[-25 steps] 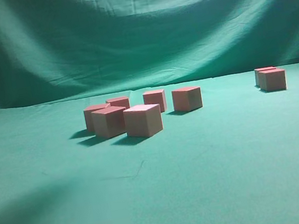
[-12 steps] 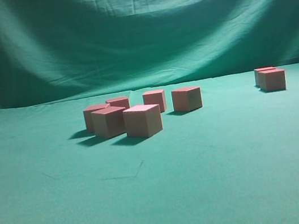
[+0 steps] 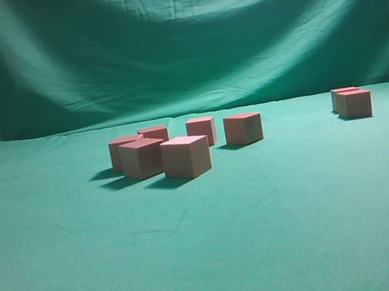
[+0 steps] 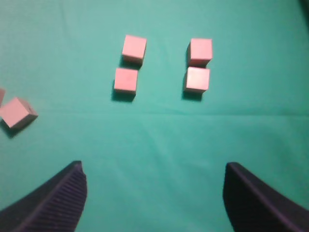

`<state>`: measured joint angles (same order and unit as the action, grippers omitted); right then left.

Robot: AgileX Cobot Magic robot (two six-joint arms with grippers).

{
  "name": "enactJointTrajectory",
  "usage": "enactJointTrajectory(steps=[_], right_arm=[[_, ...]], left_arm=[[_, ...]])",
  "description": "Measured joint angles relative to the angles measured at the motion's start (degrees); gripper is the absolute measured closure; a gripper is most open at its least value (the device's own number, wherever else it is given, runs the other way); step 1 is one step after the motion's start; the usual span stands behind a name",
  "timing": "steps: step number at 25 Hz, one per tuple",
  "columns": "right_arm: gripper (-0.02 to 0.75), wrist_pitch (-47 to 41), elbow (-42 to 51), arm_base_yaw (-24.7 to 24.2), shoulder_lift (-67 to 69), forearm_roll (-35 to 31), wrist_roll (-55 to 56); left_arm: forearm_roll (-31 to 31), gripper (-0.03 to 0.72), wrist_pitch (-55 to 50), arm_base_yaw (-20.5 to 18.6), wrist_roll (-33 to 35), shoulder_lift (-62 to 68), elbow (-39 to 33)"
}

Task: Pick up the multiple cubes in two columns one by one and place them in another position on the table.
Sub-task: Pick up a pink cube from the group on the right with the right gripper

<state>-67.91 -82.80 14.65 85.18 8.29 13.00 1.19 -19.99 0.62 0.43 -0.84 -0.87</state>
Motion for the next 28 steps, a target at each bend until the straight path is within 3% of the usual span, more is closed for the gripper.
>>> enactJointTrajectory(steps=[7,17,28], right_arm=[[0.169,8.17,0.65,-0.11,14.16,-8.03,-3.06],[0.169,22.43,0.65,-0.11,27.09,-5.62,-2.71],[0.169,30.32,0.65,-0.50,32.13,-0.59,-0.31]], left_arm=[[0.00,0.688,0.00,0.00,0.00,0.00,0.00],[0.00,0.688,0.00,0.00,0.00,0.00,0.00],[0.00,0.688,0.00,0.00,0.00,0.00,0.00]])
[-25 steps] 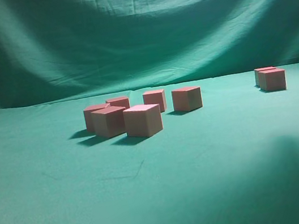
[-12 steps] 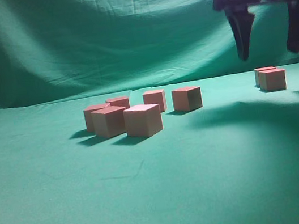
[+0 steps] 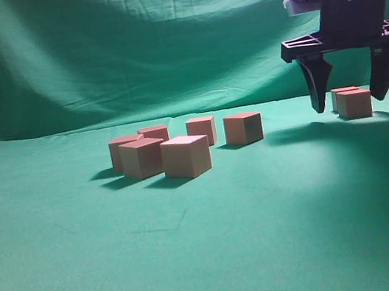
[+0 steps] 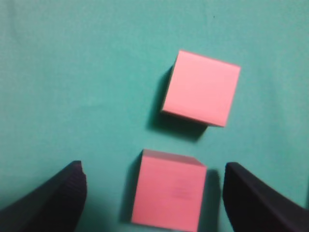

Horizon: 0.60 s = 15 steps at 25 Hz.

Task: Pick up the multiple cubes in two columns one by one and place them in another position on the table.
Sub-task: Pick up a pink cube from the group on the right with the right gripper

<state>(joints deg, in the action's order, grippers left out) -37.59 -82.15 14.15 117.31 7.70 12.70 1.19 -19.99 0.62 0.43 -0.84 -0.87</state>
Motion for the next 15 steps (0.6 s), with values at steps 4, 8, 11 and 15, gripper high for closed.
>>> enactJointTrajectory(steps=[4,8,11,15], right_arm=[[0.169,0.61,0.00,0.00,0.29,0.20,0.00],[0.266,1.57,0.00,0.00,0.38,0.20,0.00],[0.414,1.57,0.00,0.00,0.38,0.20,0.03],[0.475,0.92,0.00,0.00,0.38,0.20,0.36]], left_arm=[[0.00,0.688,0.00,0.00,0.00,0.00,0.00],[0.00,0.688,0.00,0.00,0.00,0.00,0.00],[0.00,0.688,0.00,0.00,0.00,0.00,0.00],[0.00,0.688,0.00,0.00,0.00,0.00,0.00]])
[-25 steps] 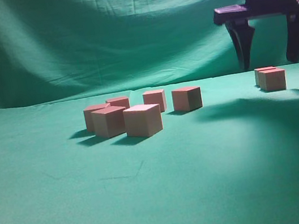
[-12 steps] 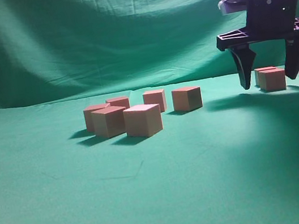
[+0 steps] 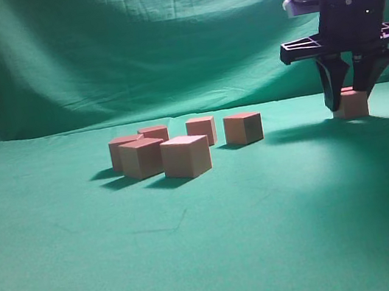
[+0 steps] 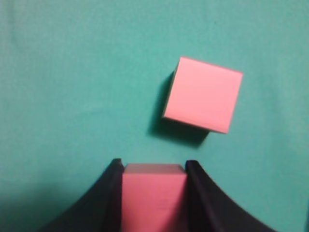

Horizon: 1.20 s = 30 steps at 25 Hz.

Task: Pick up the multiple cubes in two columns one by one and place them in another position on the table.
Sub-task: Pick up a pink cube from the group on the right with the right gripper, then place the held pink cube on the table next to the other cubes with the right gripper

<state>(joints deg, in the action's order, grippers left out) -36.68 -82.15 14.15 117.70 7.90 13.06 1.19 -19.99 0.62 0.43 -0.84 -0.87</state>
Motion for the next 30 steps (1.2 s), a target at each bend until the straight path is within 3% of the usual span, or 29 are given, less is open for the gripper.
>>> enactJointTrajectory(steps=[8,21,26,30], right_arm=[[0.475,-7.28,0.00,0.00,-4.87,-0.64,0.34],[0.475,-26.24,0.13,0.00,-32.63,-4.88,-0.21],[0.475,-28.32,8.20,0.00,-42.05,-6.57,-1.26],[0.475,-26.33,19.06,0.00,-50.22,-12.94,-6.73]], left_arm=[[0.00,0.688,0.00,0.00,0.00,0.00,0.00],[0.00,0.688,0.00,0.00,0.00,0.00,0.00],[0.00,0.688,0.00,0.00,0.00,0.00,0.00],[0.00,0.688,0.00,0.00,0.00,0.00,0.00]])
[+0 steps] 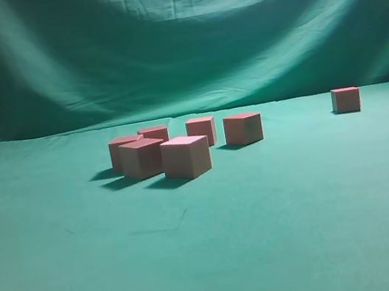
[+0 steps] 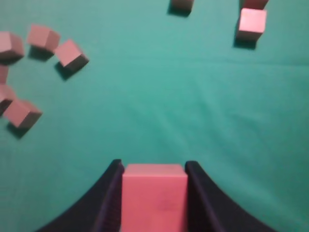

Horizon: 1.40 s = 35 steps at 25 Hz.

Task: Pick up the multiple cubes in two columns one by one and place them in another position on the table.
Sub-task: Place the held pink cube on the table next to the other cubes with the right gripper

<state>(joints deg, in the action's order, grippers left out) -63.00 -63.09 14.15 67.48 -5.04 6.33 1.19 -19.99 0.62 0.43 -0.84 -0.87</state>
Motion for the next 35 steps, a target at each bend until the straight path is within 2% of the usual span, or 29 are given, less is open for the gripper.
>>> enactJointTrajectory(steps=[5,11,15,19,23,26,31,35], right_arm=[[0.475,1.76,9.77,0.00,-4.97,-10.58,-11.81],[0.475,2.88,13.66,0.00,-4.90,-25.29,-24.07],[0.475,3.50,13.66,1.61,-2.95,-27.74,-25.05],[0.475,5.81,13.56,9.79,0.95,-27.72,-24.77],[0.475,7.70,10.08,19.02,7.26,-22.94,-19.77],[0.475,7.79,5.18,24.08,12.48,-12.90,-11.53],[0.475,7.69,-1.89,29.69,20.64,4.76,5.19],[0.475,10.71,-3.13,32.48,26.05,12.34,13.85]], left_arm=[[0.00,0.688,0.00,0.00,0.00,0.00,0.00],[0.00,0.688,0.00,0.00,0.00,0.00,0.00],[0.00,0.688,0.00,0.00,0.00,0.00,0.00],[0.00,0.688,0.00,0.00,0.00,0.00,0.00],[0.00,0.688,0.00,0.00,0.00,0.00,0.00],[0.00,0.688,0.00,0.00,0.00,0.00,0.00],[0.00,0.688,0.00,0.00,0.00,0.00,0.00],[0.00,0.688,0.00,0.00,0.00,0.00,0.00]])
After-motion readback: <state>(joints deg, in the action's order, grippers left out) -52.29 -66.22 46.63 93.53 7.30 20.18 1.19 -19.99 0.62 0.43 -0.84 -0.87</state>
